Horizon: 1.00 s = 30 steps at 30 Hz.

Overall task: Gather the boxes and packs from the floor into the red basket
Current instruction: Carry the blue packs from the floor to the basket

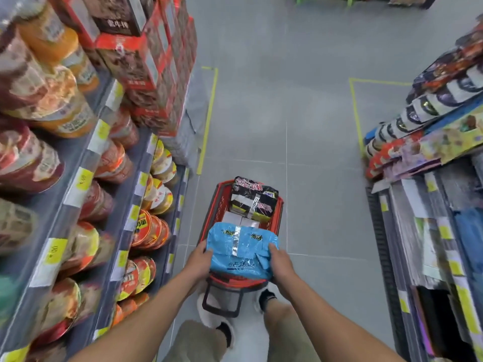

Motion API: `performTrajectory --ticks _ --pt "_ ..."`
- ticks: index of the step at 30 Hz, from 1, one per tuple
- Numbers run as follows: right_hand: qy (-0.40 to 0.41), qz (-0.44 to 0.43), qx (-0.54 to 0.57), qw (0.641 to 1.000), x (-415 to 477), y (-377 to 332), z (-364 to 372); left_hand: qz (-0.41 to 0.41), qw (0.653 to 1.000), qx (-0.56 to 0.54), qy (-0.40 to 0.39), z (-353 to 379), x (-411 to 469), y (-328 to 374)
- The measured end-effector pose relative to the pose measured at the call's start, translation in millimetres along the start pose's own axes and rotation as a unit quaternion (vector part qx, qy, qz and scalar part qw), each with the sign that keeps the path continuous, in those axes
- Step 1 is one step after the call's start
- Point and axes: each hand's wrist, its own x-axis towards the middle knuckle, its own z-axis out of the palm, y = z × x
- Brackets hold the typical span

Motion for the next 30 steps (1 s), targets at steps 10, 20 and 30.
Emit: performTrajectory --ticks 10,20,30 --pt "-0.016 0.028 0.041 0.999 153.7 6.5 13.6 -0.001 0.998 0.055 0.021 30.1 150.7 0.8" --pt "-0.029 0.08 0.035 0.996 216.5 2.0 28.7 -0.03 0.998 0.028 0.05 39.9 214.0 5.5" --pt "-0.011 0.058 -0.022 0.998 160.3 -29.4 -0.8 -0.016 0.993 0.087 0.084 27.5 143.4 39.5"
